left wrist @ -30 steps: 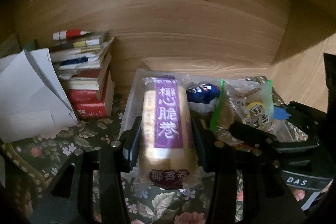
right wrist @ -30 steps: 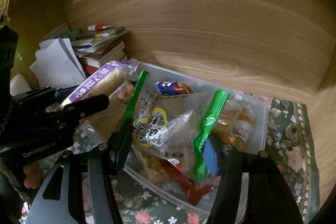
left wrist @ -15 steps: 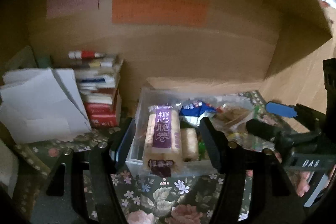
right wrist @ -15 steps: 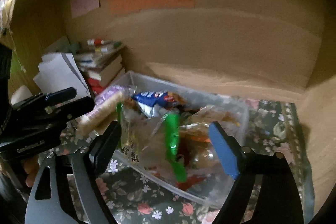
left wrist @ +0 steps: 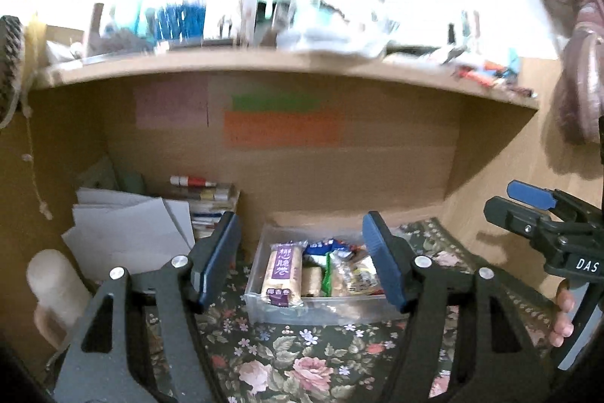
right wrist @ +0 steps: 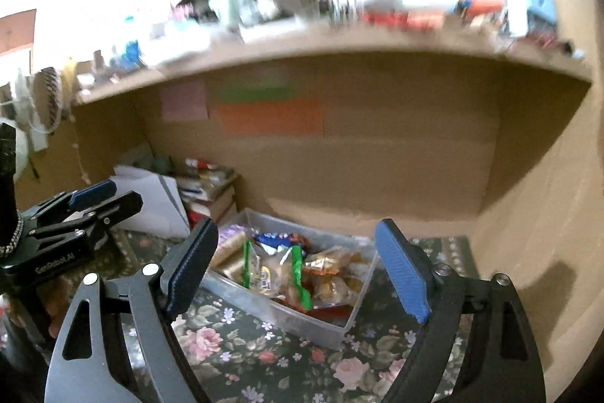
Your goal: Organize snacks
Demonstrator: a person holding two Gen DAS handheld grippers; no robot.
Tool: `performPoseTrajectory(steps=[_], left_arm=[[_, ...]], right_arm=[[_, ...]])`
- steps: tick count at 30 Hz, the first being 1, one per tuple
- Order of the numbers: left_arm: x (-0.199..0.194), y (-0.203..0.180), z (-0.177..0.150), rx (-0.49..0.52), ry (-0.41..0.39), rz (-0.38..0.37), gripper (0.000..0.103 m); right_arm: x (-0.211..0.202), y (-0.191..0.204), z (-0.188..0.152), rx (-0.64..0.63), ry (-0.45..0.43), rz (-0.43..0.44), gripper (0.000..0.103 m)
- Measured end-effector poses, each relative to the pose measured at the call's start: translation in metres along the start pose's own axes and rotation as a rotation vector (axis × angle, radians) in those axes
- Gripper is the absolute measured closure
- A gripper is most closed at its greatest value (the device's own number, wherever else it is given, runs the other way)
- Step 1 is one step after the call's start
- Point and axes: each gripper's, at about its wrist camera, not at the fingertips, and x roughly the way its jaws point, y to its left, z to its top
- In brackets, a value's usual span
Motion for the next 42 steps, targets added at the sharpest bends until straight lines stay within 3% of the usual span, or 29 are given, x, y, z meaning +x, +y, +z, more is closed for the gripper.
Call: performPoseTrajectory(steps=[9,14,17,42], left_arm=[[-0.058,-0.02,-0.002,0.033,-0.085,0.012,0.02],[-0.078,-0.028,-0.007,0.037,-0.107,0.029,0.007],[-0.083,-0.027,-0.01,0.029,-0.11,0.033,0.002],[-0.075,-0.028,-0.017,0.009,-0.083,0.034,0.0]], right_arm=[[-0.045,0.015,-0.005,0.007,-0.074,0.014,0.018],[-0.059,0.024,-0.012,0.002,-0.098,0.0,0.003],[-0.064,0.027,-0.015,0.0,-0.105,-0.01,0.0],[-0.063,0.027,-0.027,-0.004,-0.099,-0.063,0.0]])
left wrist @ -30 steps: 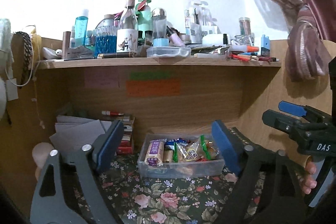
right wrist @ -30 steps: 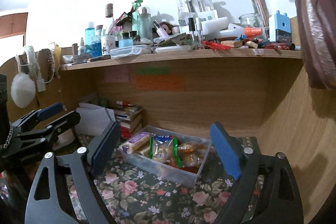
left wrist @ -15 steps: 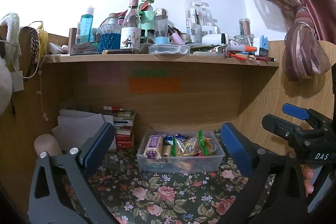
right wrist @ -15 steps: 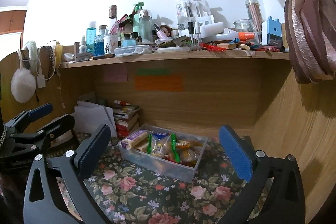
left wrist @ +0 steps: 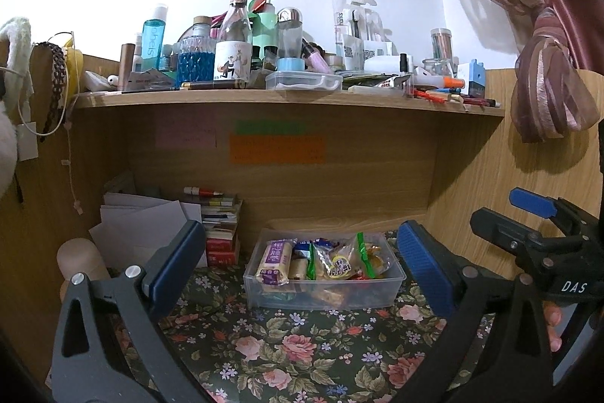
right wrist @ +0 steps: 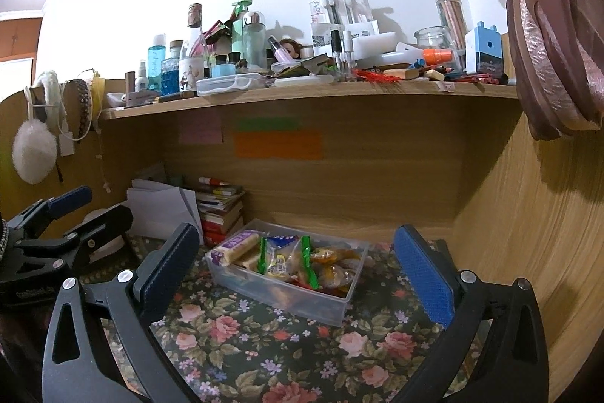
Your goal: Organize snacks
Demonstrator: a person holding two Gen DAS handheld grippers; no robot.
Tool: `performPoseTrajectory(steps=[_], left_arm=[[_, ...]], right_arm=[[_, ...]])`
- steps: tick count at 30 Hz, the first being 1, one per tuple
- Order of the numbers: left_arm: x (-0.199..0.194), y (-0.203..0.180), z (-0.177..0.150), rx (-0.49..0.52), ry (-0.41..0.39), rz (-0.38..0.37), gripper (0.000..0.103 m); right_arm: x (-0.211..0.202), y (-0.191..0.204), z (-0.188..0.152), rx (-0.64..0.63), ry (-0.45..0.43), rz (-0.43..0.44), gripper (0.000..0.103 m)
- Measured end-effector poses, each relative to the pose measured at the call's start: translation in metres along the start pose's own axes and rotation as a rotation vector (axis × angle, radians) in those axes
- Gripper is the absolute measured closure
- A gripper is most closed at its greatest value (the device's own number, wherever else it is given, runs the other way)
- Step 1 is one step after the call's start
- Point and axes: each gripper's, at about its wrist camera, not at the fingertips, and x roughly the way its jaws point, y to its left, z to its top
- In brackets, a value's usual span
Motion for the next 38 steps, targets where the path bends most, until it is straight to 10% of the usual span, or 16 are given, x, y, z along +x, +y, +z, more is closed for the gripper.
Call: performPoseTrajectory(steps=[38], left_arm=[[0.0083,-0.0024,-0.005,-0.017,0.027,-0.025,0.0]], right_arm=[[0.0052,-0.0016,0.0004,-0.016,-0.008,-0.017,0.0]])
